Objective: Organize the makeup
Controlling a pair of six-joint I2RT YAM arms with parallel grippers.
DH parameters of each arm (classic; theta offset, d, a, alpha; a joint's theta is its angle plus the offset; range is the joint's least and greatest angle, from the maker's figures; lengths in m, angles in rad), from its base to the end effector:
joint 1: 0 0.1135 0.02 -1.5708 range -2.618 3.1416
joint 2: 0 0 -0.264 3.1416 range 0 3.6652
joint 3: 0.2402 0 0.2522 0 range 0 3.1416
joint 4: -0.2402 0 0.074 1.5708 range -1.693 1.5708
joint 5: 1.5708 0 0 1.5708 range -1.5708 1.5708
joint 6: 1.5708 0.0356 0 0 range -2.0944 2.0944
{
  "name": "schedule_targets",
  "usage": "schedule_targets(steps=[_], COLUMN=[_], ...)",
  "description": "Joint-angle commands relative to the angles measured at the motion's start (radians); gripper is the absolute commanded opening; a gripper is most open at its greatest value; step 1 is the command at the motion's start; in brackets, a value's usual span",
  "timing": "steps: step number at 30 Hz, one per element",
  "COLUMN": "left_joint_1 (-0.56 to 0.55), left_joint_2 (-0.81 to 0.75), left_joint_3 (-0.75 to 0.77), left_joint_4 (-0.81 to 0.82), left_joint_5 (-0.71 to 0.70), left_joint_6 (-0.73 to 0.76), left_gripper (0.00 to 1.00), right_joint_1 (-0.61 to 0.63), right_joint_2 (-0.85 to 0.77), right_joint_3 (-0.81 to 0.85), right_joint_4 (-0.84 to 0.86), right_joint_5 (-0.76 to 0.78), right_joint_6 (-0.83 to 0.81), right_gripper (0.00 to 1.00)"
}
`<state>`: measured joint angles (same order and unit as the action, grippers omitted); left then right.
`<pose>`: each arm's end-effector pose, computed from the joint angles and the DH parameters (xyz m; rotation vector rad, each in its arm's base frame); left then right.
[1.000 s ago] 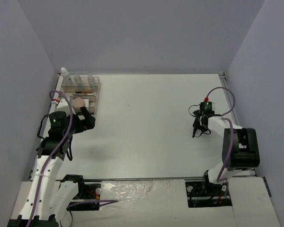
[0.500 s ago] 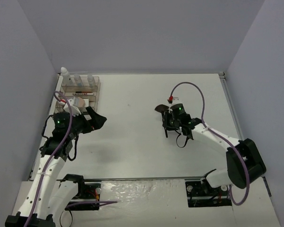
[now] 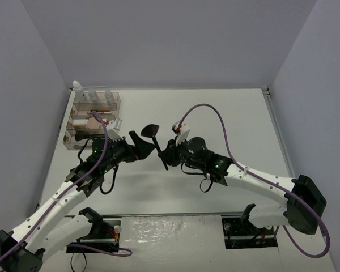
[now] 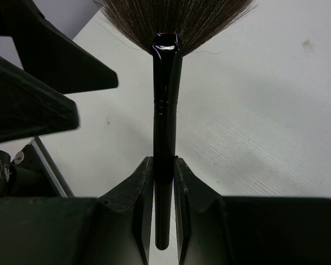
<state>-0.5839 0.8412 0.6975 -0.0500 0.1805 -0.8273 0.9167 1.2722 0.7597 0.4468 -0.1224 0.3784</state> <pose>0.1650 -0.1167 0.3136 -0.0908 1.9162 -1.1527 0.1756 0.2362 0.2908 -0.5618 1.6593 1.0733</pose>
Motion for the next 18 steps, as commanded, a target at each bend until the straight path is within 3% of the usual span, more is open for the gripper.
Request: schedule_targets(steps=[1, 4, 10, 18], left_joint_1=[-0.058, -0.086, -0.118, -0.144], left_joint_2=[0.028, 0.041, 0.076, 0.105], left_joint_3=[0.072, 0.061, 0.056, 0.053], left_joint_4=[0.118, 0.139, 0.195, 0.266], left_joint_5=[-0.122, -0.147, -0.171, -0.199], left_joint_6=[-0.011, -0.016, -0.018, -0.024], left_gripper=[0.86, 0.79, 0.47, 0.29], right_joint_1=[0.018, 0.023, 0.027, 0.03], right_joint_2=[0.003, 0.002, 0.01, 0.015], right_joint_3=[0.012, -0.004, -0.01, -0.033], right_joint_4=[0.174, 0.207, 0.229, 0.263], right_joint_5=[-0.028, -0.034, -0.048, -0.059], right_joint_6=[0.028, 0.038, 0.042, 0.05], right_gripper=[0.0, 0.0, 0.0, 0.0])
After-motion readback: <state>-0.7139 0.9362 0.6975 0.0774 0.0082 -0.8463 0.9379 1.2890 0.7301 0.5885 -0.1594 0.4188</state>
